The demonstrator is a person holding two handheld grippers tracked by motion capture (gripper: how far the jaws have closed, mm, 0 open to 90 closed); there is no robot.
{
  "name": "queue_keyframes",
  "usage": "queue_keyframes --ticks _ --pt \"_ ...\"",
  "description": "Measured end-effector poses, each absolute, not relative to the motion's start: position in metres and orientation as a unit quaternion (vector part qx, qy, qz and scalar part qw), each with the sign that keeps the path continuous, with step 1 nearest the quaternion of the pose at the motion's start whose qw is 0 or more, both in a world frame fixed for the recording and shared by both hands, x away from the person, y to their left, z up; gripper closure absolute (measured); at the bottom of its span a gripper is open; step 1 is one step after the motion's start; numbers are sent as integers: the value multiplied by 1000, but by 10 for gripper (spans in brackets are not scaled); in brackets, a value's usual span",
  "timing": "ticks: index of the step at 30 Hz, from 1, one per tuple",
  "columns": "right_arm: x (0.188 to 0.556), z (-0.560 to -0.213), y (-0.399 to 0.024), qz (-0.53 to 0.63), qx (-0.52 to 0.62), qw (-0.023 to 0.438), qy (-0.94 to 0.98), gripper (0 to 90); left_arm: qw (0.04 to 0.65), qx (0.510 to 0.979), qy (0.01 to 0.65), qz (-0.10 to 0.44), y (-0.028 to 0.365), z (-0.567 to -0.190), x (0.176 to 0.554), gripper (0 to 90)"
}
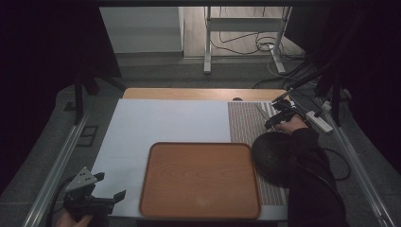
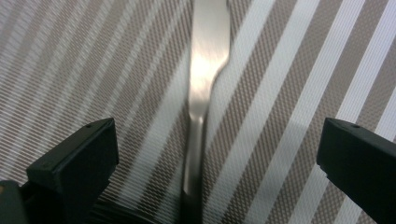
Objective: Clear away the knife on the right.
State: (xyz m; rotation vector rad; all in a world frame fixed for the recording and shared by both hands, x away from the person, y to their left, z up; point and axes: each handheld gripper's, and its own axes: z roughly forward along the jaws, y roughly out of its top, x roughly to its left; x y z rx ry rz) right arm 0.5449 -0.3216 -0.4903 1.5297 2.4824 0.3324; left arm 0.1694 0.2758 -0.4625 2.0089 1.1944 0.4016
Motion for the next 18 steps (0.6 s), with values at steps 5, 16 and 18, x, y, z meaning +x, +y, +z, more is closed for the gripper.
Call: queue_keyframes --ticks 5,16,18 --pt "544 -498 -328 95 514 99 847 104 376 785 467 157 276 -463 169 17" --pt "542 -485 -322 87 497 71 861 802 372 787 467 156 276 -463 170 17" --pt "542 -485 -323 92 499 68 859 804 374 786 468 156 276 -463 170 17"
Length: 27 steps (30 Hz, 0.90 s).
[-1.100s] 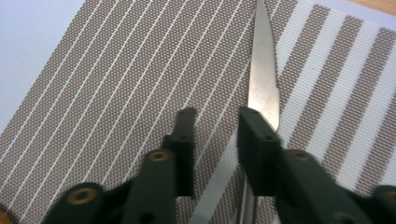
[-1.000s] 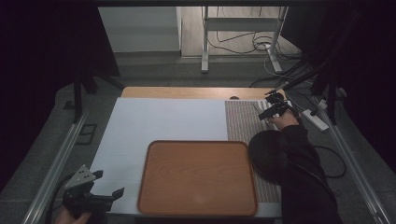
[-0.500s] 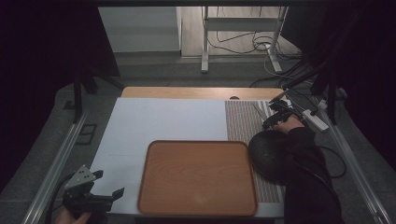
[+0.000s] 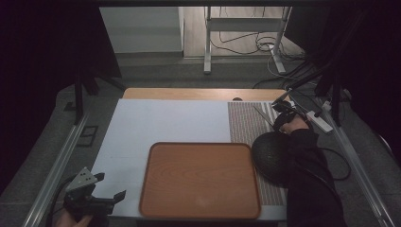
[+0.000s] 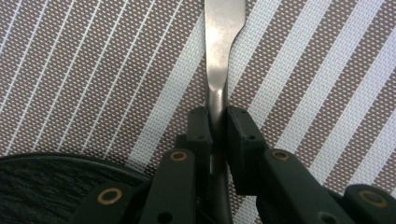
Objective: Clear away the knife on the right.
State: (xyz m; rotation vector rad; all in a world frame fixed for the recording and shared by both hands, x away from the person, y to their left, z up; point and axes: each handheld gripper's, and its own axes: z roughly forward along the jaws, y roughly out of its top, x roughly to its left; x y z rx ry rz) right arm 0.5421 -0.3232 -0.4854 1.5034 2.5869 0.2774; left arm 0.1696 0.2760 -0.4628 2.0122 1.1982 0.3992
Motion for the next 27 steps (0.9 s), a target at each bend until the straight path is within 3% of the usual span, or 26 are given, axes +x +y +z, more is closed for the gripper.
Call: queue_keyframes --ticks 10,16,27 --pt "542 -481 -327 143 490 79 856 806 375 785 468 155 276 -463 170 17" --pt "542 -475 -314 183 471 101 857 806 375 785 468 155 276 -463 170 17" --pt "542 -468 -288 249 449 94 853 807 376 785 467 155 276 -463 169 17"
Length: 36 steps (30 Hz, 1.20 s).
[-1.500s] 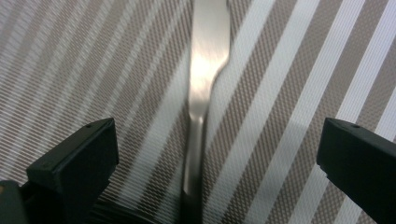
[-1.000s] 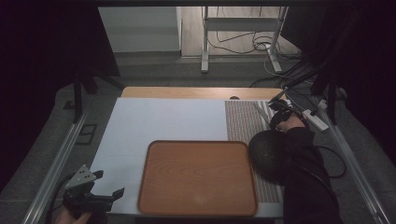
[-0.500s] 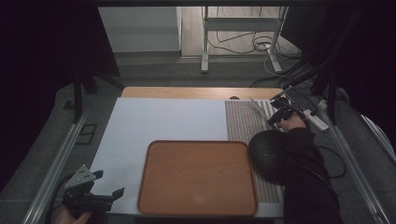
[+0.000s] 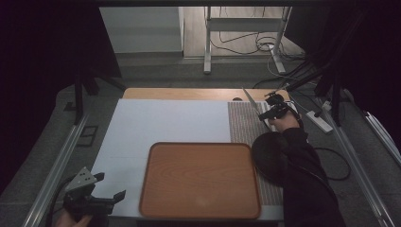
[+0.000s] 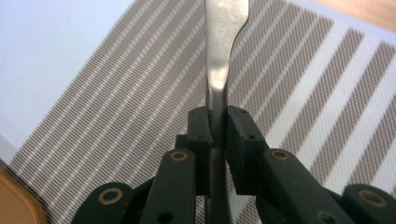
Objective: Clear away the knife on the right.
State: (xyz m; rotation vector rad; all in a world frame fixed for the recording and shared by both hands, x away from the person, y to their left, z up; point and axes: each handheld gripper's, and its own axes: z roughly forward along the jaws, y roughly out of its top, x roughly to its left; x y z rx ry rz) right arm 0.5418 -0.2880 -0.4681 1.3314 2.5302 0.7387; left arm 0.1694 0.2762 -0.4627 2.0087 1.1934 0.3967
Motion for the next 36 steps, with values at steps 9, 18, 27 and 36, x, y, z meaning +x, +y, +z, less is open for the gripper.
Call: queue_keyframes --ticks 9,18,27,36 --pt "539 -459 -271 279 428 86 855 807 376 786 466 156 276 -463 169 17" --pt "532 -448 -248 313 405 69 856 806 376 786 465 156 276 -463 169 17" --pt "506 -441 -215 324 365 49 872 806 378 786 464 156 276 -463 169 17" --pt "462 -440 -192 314 332 24 889 805 379 785 465 155 277 -462 169 17"
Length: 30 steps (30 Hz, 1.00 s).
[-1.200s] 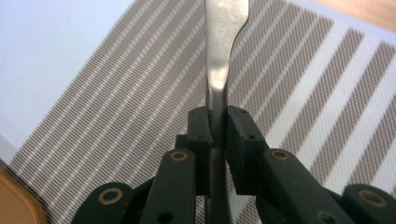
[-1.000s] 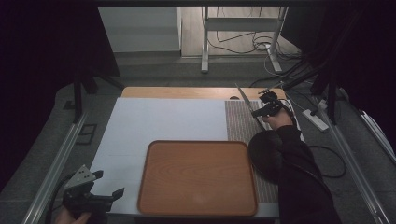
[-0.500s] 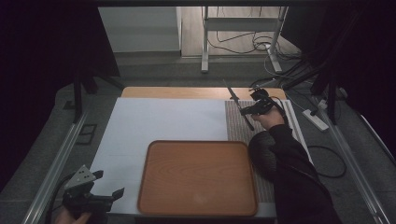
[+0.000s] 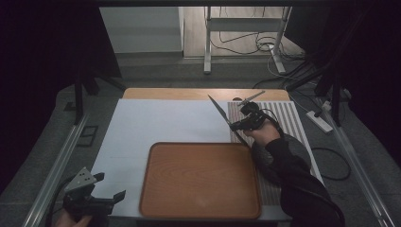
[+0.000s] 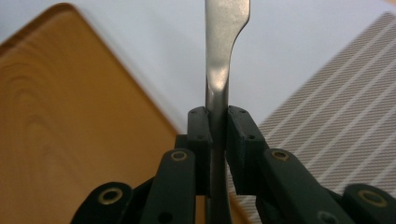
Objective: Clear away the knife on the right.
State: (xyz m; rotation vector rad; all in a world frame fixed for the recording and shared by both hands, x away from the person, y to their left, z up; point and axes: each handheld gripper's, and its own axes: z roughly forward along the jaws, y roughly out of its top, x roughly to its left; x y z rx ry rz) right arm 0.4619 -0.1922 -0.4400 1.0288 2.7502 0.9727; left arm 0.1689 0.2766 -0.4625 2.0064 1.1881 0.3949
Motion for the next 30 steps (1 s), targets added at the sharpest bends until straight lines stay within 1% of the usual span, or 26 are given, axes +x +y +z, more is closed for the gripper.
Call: queue_keyframes --ticks 13,20,30 --pt "392 -445 -172 301 292 2 908 805 379 785 465 155 277 -462 169 17" --pt "360 -450 -173 288 281 -3 915 805 380 784 466 155 277 -462 169 17" --pt "315 -460 -181 263 281 -21 923 805 377 786 464 156 276 -462 168 17"
